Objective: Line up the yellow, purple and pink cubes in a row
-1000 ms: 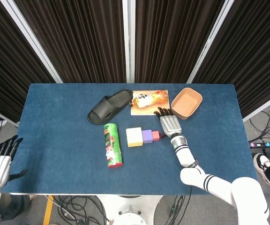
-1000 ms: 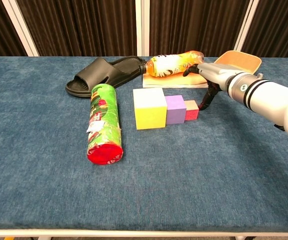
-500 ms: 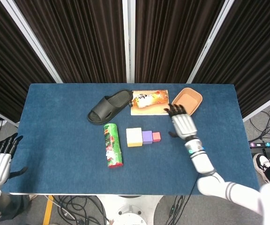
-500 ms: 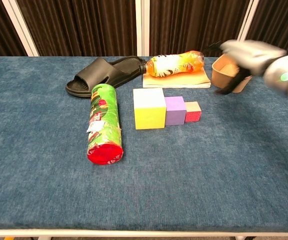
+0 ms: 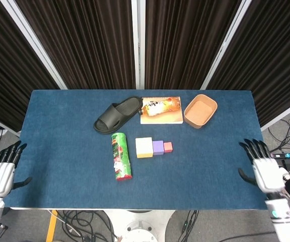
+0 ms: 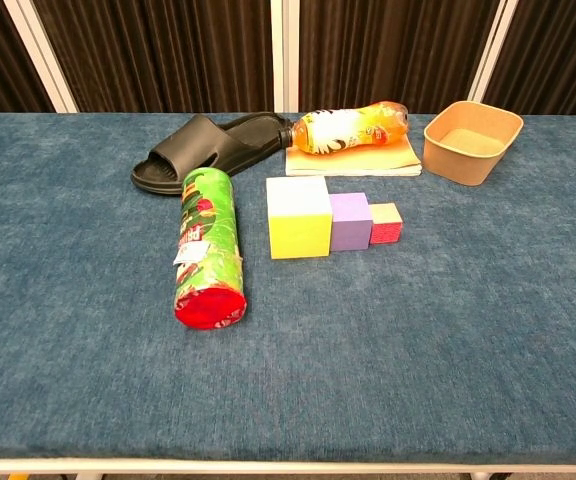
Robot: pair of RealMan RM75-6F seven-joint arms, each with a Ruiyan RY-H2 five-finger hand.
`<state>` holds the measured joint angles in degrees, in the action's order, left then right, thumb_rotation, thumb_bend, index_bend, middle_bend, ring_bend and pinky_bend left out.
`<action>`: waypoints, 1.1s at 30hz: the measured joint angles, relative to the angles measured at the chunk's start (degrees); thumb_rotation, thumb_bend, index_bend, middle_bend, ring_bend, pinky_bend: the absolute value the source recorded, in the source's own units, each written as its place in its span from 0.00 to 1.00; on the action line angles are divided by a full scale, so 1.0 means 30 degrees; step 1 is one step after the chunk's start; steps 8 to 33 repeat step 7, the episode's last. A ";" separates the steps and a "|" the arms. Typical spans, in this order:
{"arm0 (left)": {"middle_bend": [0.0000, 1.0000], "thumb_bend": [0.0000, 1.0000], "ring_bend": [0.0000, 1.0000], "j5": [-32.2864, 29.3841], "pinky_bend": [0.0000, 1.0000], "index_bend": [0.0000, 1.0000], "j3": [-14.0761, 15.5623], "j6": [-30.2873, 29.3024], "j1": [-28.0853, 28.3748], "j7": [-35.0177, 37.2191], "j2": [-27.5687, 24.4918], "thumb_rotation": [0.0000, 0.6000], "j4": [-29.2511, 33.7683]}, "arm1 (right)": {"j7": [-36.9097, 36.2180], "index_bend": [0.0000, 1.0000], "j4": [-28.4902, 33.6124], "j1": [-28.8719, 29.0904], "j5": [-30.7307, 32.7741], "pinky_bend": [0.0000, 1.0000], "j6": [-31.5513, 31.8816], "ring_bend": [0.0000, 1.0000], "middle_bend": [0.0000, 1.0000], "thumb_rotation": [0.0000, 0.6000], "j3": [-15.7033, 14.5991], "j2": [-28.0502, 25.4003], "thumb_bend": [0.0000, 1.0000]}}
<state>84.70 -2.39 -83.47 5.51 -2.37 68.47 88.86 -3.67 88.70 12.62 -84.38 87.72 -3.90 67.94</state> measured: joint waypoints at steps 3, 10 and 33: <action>0.16 0.05 0.11 0.0039 0.16 0.13 0.0005 -0.0088 -0.0011 -0.0133 -0.0041 1.00 0.0170 | -0.0597 0.12 -0.0238 -0.1004 -0.0605 0.00 0.0945 0.00 0.08 1.00 -0.0372 -0.0120 0.22; 0.16 0.05 0.11 0.0102 0.16 0.14 0.0048 -0.0345 -0.0138 -0.0270 -0.0114 1.00 0.0368 | -0.0926 0.12 -0.0501 -0.1636 -0.1386 0.00 0.1634 0.00 0.08 1.00 -0.0496 -0.0159 0.22; 0.16 0.05 0.11 0.0102 0.16 0.14 0.0048 -0.0345 -0.0138 -0.0270 -0.0114 1.00 0.0368 | -0.0926 0.12 -0.0501 -0.1636 -0.1386 0.00 0.1634 0.00 0.08 1.00 -0.0496 -0.0159 0.22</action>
